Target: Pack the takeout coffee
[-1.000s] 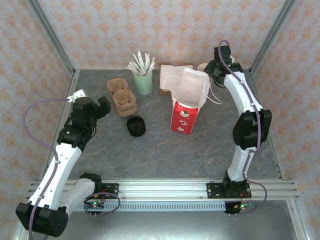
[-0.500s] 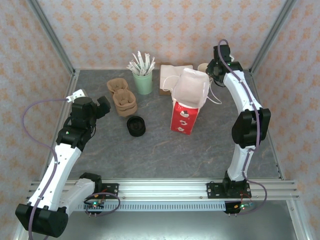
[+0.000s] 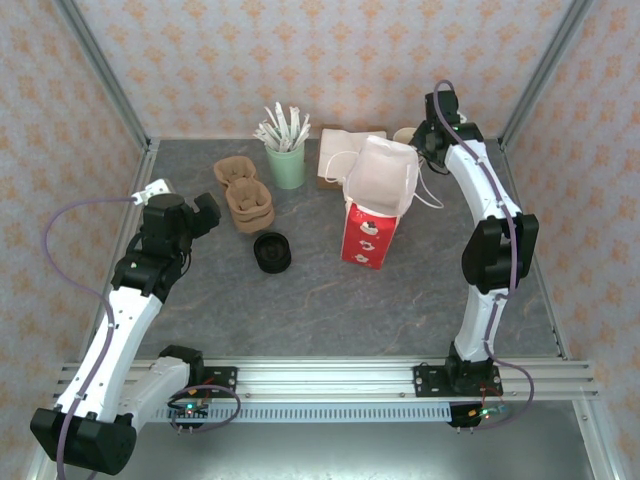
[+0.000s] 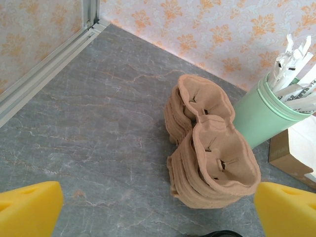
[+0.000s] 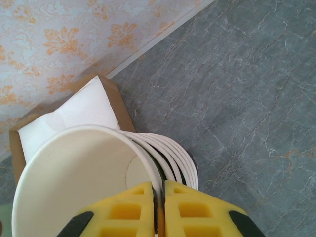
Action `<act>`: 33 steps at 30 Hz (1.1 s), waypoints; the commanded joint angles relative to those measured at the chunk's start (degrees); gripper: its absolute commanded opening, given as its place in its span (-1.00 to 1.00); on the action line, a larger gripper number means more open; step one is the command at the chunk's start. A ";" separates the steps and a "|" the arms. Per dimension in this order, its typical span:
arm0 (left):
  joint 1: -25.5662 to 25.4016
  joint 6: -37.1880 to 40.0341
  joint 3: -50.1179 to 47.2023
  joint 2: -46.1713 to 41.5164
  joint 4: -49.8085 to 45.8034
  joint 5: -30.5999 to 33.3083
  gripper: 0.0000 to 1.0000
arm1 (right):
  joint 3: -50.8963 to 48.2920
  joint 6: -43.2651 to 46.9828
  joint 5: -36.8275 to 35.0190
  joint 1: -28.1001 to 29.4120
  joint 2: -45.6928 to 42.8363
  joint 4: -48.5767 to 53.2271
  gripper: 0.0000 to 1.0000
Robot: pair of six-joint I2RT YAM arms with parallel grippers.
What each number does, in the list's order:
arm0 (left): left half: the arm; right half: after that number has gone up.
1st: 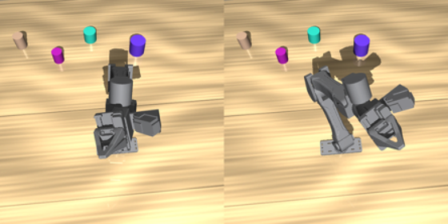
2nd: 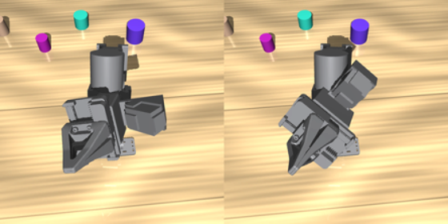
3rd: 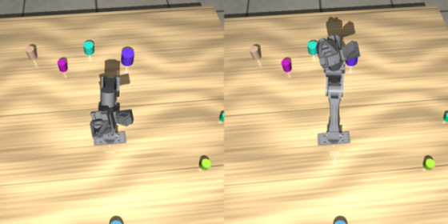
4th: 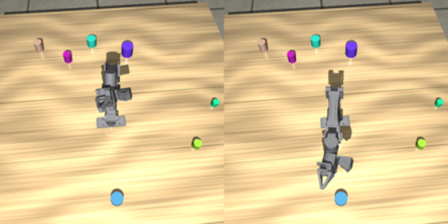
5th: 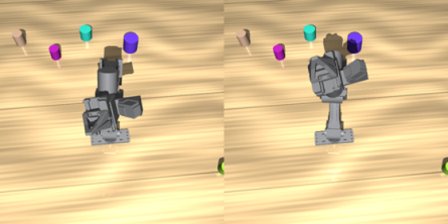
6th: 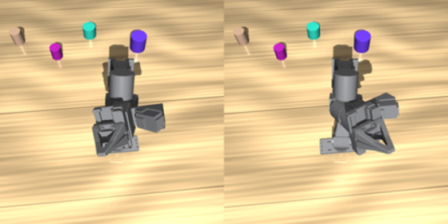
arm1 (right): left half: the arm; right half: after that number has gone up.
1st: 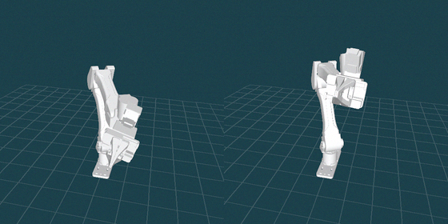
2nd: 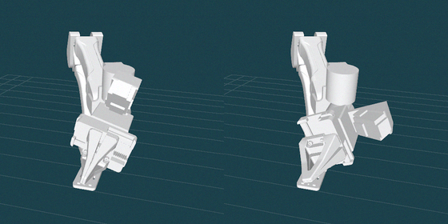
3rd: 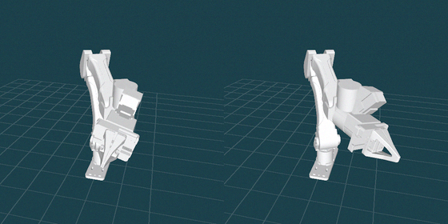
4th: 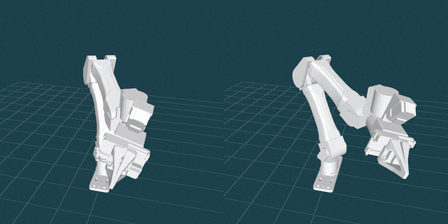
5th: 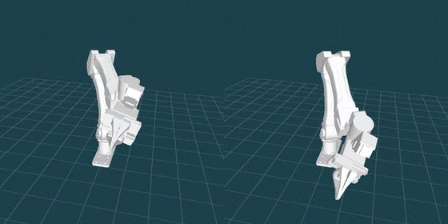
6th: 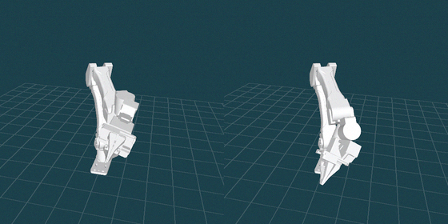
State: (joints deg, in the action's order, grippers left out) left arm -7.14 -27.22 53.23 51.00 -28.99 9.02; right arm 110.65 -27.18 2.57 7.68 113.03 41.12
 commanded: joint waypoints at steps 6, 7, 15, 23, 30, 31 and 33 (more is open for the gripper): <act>-0.25 -0.81 3.07 -0.20 -1.99 -0.16 1.00 | 2.42 0.43 -2.69 0.38 -4.88 3.03 -0.91; -0.25 -0.81 3.27 -0.20 -2.03 -0.37 1.00 | 2.35 0.38 -3.06 0.40 -5.86 3.23 -0.91; -0.25 -0.90 5.06 -0.01 -2.30 -2.74 1.00 | 0.97 0.12 -5.78 0.49 -14.68 4.23 -0.97; -0.25 -0.60 7.36 0.06 -4.23 -4.86 1.00 | 1.02 0.45 -7.03 0.49 -23.37 8.22 -1.00; -0.40 0.67 5.92 0.22 -4.85 -7.77 1.00 | -5.67 3.55 -8.77 0.49 -37.69 15.99 -1.00; -0.58 0.93 5.28 0.31 -4.68 -8.32 1.00 | -8.00 4.13 -8.39 0.48 -40.50 16.98 -1.00; -1.22 1.28 3.81 0.65 -4.35 -8.96 1.00 | -12.64 4.37 -8.24 0.49 -44.82 19.66 -1.00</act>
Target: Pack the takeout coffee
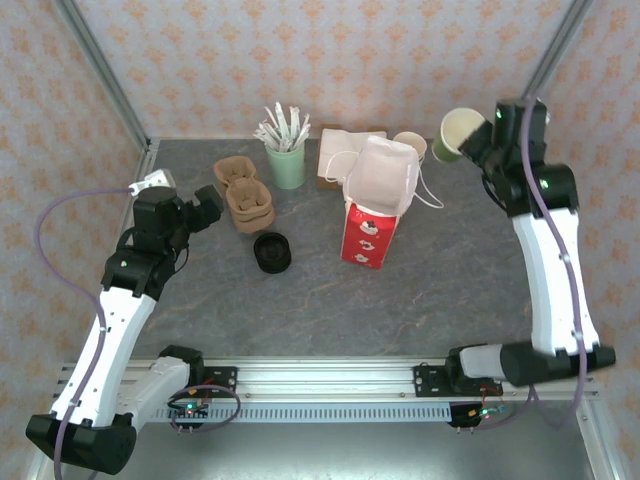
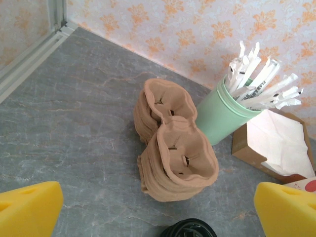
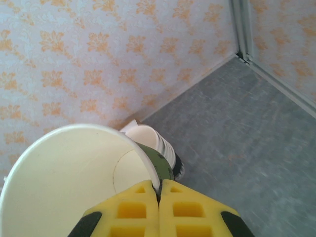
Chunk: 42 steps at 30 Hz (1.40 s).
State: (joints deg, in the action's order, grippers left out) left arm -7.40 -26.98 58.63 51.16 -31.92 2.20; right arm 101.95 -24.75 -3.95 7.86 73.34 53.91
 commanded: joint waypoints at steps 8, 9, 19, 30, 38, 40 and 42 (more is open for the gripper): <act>-6.86 -0.30 -7.22 6.40 1.14 -4.57 0.93 | -24.58 2.21 8.91 0.32 -24.34 15.32 -1.00; -7.70 -0.47 -7.32 7.59 1.03 -4.57 0.91 | -27.50 1.60 11.36 0.42 -26.28 15.23 -1.00; -12.87 -5.80 -10.42 17.29 3.78 -5.14 0.77 | -53.53 -7.66 19.32 10.88 -41.42 7.08 -1.00; -13.60 -6.18 -9.17 24.06 4.16 -3.81 0.16 | -62.13 -19.79 -3.28 51.81 -28.69 -17.98 -1.00; -13.69 -5.90 -8.97 26.14 4.59 -2.55 -0.06 | -58.48 -19.35 -2.20 56.12 -12.69 -30.71 -1.00; -13.69 -5.79 -9.04 26.29 4.91 -2.54 -0.18 | -57.65 -18.95 -2.33 56.17 -9.65 -32.96 -1.00; -13.67 -5.57 -8.87 26.75 5.02 -2.76 -0.24 | -56.20 -18.46 -2.91 56.13 -7.03 -33.86 -1.00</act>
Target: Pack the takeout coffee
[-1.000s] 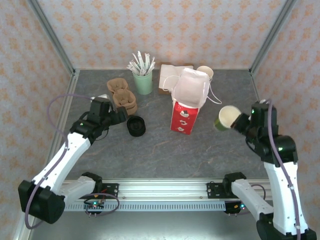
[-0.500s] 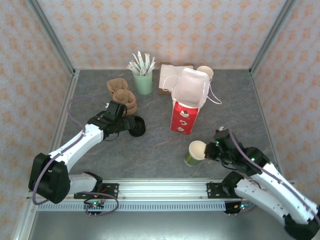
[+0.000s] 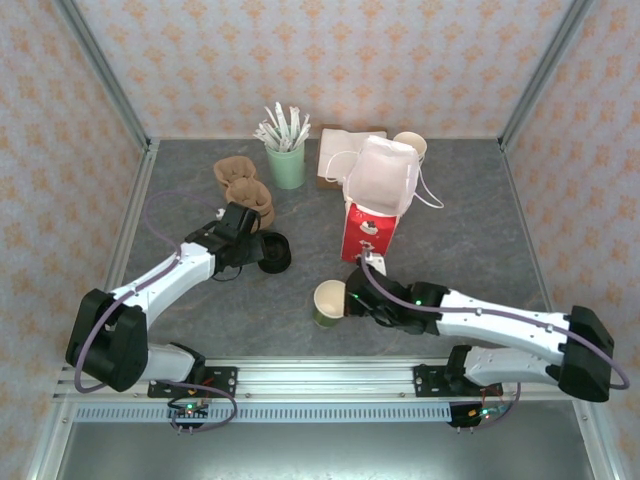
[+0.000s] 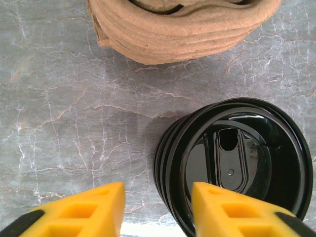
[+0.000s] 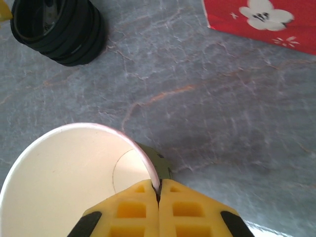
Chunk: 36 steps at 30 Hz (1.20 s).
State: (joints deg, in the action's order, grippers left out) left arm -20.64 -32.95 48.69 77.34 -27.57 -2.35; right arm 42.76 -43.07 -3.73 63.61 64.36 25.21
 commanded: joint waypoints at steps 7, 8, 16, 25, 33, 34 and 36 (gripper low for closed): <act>-0.45 0.83 1.80 2.20 1.29 0.86 -0.29 | 8.65 2.37 -7.05 0.37 9.68 -3.41 -1.00; -0.45 0.87 1.89 2.36 1.31 0.69 -0.30 | 9.35 2.43 -7.56 0.37 10.40 -2.51 -1.00; -0.45 0.87 2.63 3.67 2.41 -0.50 -0.27 | 11.83 1.81 -8.43 0.37 14.21 -0.26 -1.00; -0.45 0.67 3.34 5.72 3.10 -1.22 -0.38 | 13.72 1.26 -7.35 0.24 17.05 0.23 -0.83; -0.45 0.96 3.63 6.15 2.52 -0.81 -0.68 | 14.72 1.37 -6.87 -0.42 17.20 0.98 -0.42; -0.45 0.96 3.70 6.16 2.35 -0.89 -0.68 | 14.86 1.33 -6.65 -0.57 17.11 1.06 -0.38; -0.44 0.90 3.90 6.21 2.23 -0.90 -0.71 | 15.11 1.27 -6.24 -1.02 16.98 1.49 -0.34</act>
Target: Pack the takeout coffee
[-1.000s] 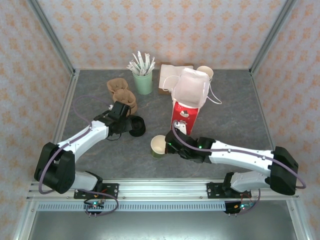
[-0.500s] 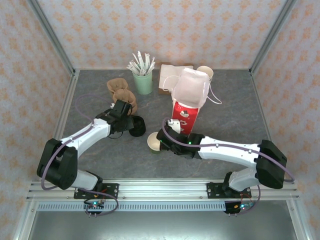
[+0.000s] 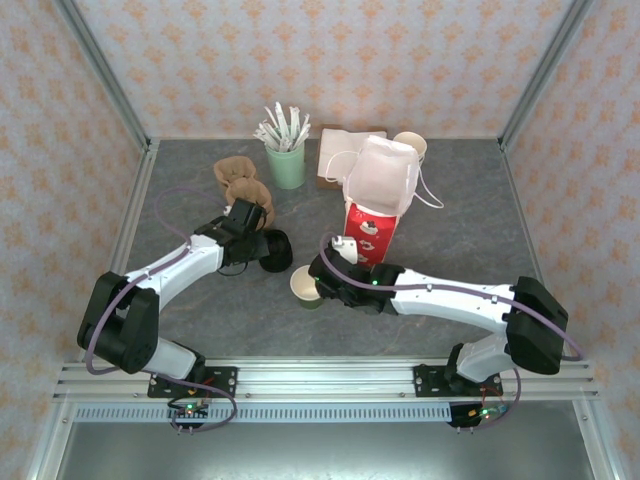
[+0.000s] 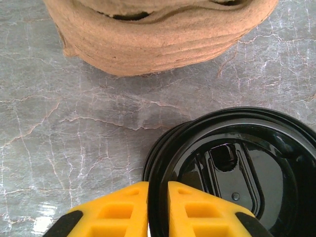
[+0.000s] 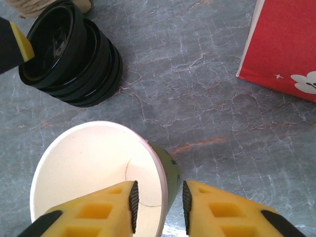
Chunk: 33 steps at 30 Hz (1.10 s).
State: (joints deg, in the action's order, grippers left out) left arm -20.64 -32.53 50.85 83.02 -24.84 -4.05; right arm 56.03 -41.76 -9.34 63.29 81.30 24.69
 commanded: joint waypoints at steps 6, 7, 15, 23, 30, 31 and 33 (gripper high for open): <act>-0.58 1.11 3.22 -1.02 -3.15 1.15 -0.73 | 2.67 0.38 1.21 -2.23 -1.81 2.73 -0.26; -0.69 1.24 3.55 -1.42 -3.73 1.43 -0.72 | 3.11 0.62 1.39 -2.29 -2.36 2.97 -0.24; -3.00 3.30 7.80 -6.98 -12.38 3.28 -0.73 | 10.70 2.81 4.50 -2.97 -4.11 4.93 -0.17; -8.58 6.28 16.04 -11.37 -22.80 7.79 -0.76 | 21.63 3.34 6.52 -4.72 -0.81 8.51 -0.10; -12.08 7.31 20.68 -13.42 -26.46 7.75 -0.77 | 29.03 3.94 6.84 -5.41 3.60 11.80 -0.05; -12.56 7.22 21.00 -13.55 -26.63 7.67 -0.78 | 29.61 3.98 6.80 -5.37 3.95 12.01 -0.05; -13.40 7.22 21.78 -13.82 -26.98 7.70 -0.79 | 30.68 4.20 6.01 -5.42 4.83 12.94 -0.04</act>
State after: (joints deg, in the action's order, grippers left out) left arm -32.97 -26.46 70.37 70.39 -48.23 2.11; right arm 84.42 -38.68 -2.55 58.17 84.99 33.76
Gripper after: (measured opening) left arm 0.112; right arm 0.479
